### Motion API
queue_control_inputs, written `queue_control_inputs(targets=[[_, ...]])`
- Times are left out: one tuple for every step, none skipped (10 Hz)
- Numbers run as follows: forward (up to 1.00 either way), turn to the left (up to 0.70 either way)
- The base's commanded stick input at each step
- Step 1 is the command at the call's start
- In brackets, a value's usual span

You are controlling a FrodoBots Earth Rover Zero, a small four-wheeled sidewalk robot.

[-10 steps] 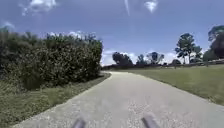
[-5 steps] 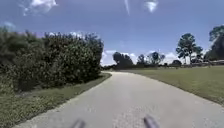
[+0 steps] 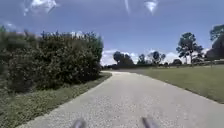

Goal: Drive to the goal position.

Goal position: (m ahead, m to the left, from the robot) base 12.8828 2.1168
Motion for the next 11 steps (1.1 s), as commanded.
queue_control_inputs(targets=[[0.50,-0.08],[0.50,0.00],[0.50,0.00],[0.50,0.00],[0.50,0.00],[0.50,0.00],[0.50,0.00],[0.50,0.00],[0.50,0.00],[0.50,0.00],[0.50,0.00]])
